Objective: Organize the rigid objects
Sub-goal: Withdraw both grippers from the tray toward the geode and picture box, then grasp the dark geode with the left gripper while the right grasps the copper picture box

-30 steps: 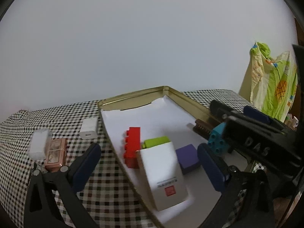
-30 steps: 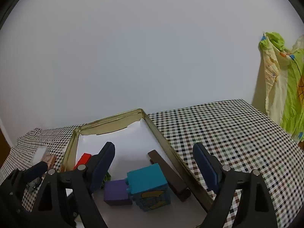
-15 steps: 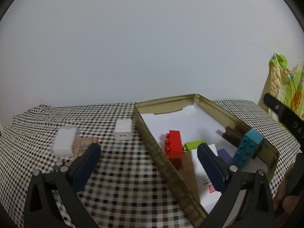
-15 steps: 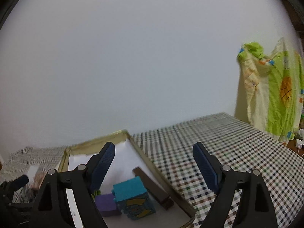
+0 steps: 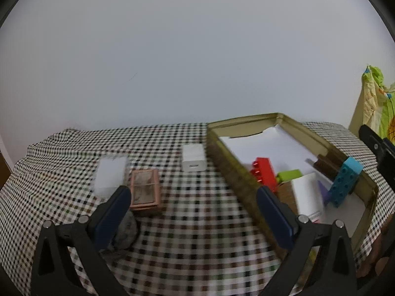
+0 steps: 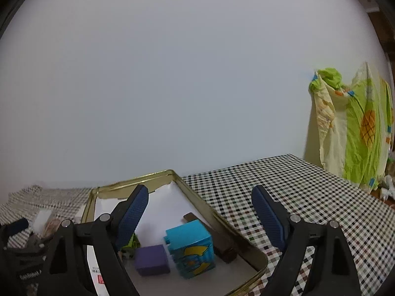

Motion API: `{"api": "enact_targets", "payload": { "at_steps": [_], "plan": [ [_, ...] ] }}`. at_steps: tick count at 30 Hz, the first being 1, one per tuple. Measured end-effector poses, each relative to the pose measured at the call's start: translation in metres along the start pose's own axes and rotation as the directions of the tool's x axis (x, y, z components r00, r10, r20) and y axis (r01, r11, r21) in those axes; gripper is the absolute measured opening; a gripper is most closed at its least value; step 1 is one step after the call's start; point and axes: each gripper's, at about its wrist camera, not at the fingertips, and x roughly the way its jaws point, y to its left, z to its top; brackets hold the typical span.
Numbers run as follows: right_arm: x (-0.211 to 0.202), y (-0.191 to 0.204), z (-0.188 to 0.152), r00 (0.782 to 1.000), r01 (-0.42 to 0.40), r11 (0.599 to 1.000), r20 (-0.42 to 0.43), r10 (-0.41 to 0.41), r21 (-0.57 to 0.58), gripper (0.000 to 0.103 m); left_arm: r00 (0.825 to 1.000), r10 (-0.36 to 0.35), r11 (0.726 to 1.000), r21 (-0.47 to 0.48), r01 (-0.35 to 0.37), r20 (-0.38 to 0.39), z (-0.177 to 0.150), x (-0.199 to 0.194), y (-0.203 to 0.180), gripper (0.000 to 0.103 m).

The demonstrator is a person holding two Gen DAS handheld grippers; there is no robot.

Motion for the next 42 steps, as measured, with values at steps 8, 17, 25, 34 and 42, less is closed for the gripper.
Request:
{"api": "enact_targets", "payload": {
  "at_steps": [8, 17, 25, 34, 42],
  "plan": [
    [-0.018, 0.014, -0.005, 1.0, -0.009, 1.0, -0.015, 0.009, 0.015, 0.087, 0.998, 0.031, 0.999, -0.039, -0.033, -0.046, -0.003, 0.009, 0.035, 0.102],
    [-0.03, 0.049, -0.009, 0.998, -0.045, 0.999, -0.044, 0.044, -0.008, 0.087, 0.994, 0.015, 0.997, -0.077, -0.023, -0.105, -0.009, 0.015, 0.078, 0.102],
    [-0.035, 0.086, -0.018, 0.987, -0.116, 0.993, -0.109, 0.117, 0.013, 0.087, 0.977, -0.049, 0.99, -0.142, 0.02, -0.205, -0.019, 0.027, 0.118, 0.102],
    [-0.032, 0.124, -0.03, 0.948, -0.217, 0.974, -0.225, 0.226, 0.063, 0.087, 0.95, -0.114, 0.985, -0.156, 0.07, -0.292, -0.024, 0.045, 0.118, 0.103],
    [-0.031, 0.124, -0.032, 0.943, -0.232, 0.971, -0.232, 0.24, 0.06, 0.087, 0.944, -0.16, 0.98, -0.161, 0.117, -0.289, -0.022, 0.048, 0.115, 0.082]
  ]
}}
